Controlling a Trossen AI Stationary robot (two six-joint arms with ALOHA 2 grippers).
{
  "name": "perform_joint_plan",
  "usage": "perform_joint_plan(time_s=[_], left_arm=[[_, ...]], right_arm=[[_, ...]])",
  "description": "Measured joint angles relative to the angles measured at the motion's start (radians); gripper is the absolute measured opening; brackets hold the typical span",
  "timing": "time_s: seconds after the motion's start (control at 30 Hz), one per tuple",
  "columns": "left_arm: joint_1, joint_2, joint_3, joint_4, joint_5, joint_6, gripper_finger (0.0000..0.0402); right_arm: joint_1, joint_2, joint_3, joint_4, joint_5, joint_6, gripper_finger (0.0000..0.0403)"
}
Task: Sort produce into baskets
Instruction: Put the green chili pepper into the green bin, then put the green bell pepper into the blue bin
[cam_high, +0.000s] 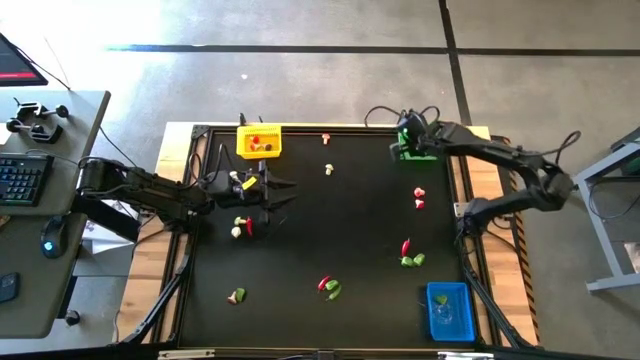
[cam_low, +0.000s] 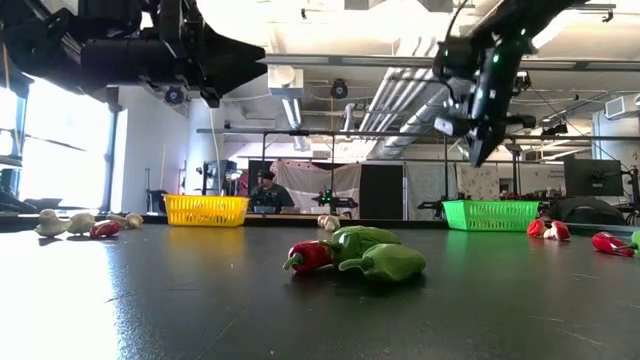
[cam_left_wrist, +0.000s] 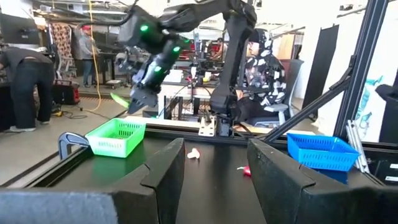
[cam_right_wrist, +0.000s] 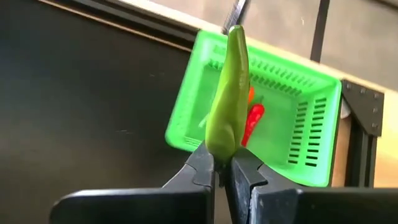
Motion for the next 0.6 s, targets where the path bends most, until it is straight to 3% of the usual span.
perform_joint_plan(time_s=[0.23,0.47,0.6], left_arm=[[-0.003,0.0,0.0,-0.003,0.0,-0.004,0.0163],[-0.025,0.0,0.0,-0.003,0.0,-0.003,0.0163],[-0.033,0.0,0.0,0.002,0.0,-0.003,0.0163]], right_arm=[[-0.128,0.112,0.0,0.006,-0.084,-0.031,0.0007],[-0.173,0.179,-0.001,0.018,-0.083,-0.049,0.0011],[-0.192,0.193,-0.001,0.031,-0.081,-0.049,0.0036]])
